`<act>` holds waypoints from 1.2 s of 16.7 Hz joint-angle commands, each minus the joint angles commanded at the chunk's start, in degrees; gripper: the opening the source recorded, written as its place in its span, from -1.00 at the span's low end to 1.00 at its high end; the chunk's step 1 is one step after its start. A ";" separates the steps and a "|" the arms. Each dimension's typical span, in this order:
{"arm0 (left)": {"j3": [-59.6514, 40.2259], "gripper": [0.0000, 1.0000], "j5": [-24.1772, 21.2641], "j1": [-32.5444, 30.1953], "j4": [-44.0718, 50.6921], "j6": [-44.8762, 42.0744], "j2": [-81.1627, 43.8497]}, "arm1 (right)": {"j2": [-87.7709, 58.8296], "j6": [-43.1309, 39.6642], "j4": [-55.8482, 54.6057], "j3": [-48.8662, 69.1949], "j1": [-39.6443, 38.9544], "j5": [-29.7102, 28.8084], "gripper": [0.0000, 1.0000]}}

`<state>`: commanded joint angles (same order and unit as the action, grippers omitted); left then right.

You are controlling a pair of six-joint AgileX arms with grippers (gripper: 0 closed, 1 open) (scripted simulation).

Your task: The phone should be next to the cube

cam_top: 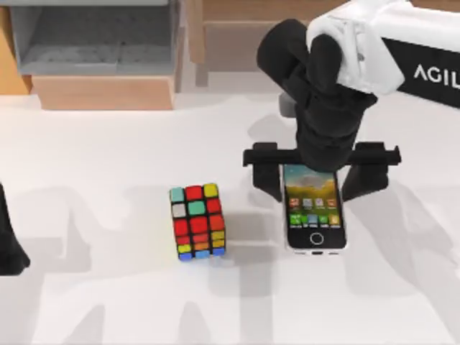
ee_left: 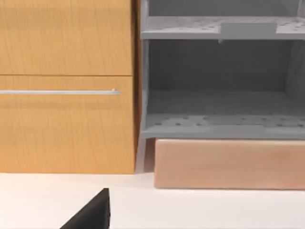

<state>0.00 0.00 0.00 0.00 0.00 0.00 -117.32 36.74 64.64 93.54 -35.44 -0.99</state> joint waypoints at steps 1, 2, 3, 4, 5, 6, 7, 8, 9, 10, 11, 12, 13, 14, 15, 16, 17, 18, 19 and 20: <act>0.00 1.00 0.00 0.00 0.00 0.00 0.00 | -0.32 0.03 -0.18 -0.13 -0.06 0.27 -1.00; 0.00 1.00 0.00 0.00 0.00 0.00 0.00 | -0.75 0.07 -0.43 -0.31 -0.15 0.67 -1.00; 0.00 1.00 0.00 0.00 0.00 0.00 0.00 | -1.25 0.09 -0.73 -0.55 -0.28 1.18 -1.00; 0.00 1.00 0.00 0.00 0.00 0.00 0.00 | -1.76 0.12 -1.08 -0.83 -0.42 1.79 -1.00; 0.00 1.00 0.00 0.00 0.00 0.00 0.00 | -2.25 0.13 -1.45 -1.15 -0.57 2.50 -1.00; 0.00 1.00 0.00 0.00 0.00 0.00 0.00 | -2.68 0.13 -1.82 -1.51 -0.72 3.26 -1.00; 0.00 1.00 0.00 0.00 0.00 0.00 0.00 | -3.05 0.13 -2.17 -1.89 -0.84 4.03 -1.00; 0.00 1.00 0.00 0.00 0.00 0.00 0.00 | -3.34 0.12 -2.51 -2.30 -0.95 4.79 -1.00; 0.00 1.00 0.00 0.00 0.00 0.00 0.00 | -3.55 0.11 -2.84 -2.70 -1.03 5.48 -1.00; 0.00 1.00 0.00 0.00 0.00 0.00 0.00 | -3.66 0.11 -3.18 -3.10 -1.09 6.06 -1.00; 0.00 1.00 0.00 0.00 0.00 0.00 0.00 | -3.67 0.10 -3.54 -3.47 -1.12 6.47 -1.00; 0.00 1.00 0.00 0.00 0.00 0.00 0.00 | -3.59 0.10 -3.95 -3.82 -1.12 6.68 -1.00; 0.00 1.00 0.00 0.00 0.00 0.00 0.00 | -3.45 0.10 -4.43 -4.16 -1.10 6.67 -1.00; 0.00 1.00 0.00 0.00 0.00 0.00 0.00 | -3.27 0.10 -4.99 -4.49 -1.06 6.42 -1.00; 0.00 1.00 0.00 0.00 0.00 0.00 0.00 | -3.08 0.10 -5.64 -4.81 -1.00 5.95 -1.00; 0.00 1.00 0.00 0.00 0.00 0.00 0.00 | -2.87 0.11 -6.37 -5.12 -0.92 5.26 -1.00; 0.00 1.00 0.00 0.00 0.00 0.00 0.00 | -2.65 0.12 -7.17 -5.40 -0.84 4.38 -1.00; 0.00 1.00 0.00 0.00 0.00 0.00 0.00 | -2.47 0.12 -8.02 -5.68 -0.75 3.38 -1.00; 0.00 1.00 0.00 0.00 0.00 0.00 0.00 | -2.36 0.11 -8.85 -5.97 -0.65 2.36 -1.00; 0.00 1.00 0.00 0.00 0.00 0.00 0.00 | -2.39 0.10 -9.63 -6.29 -0.56 1.38 -1.00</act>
<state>0.00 0.00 0.00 0.00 0.00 0.00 -119.71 36.84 55.01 87.25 -36.00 0.39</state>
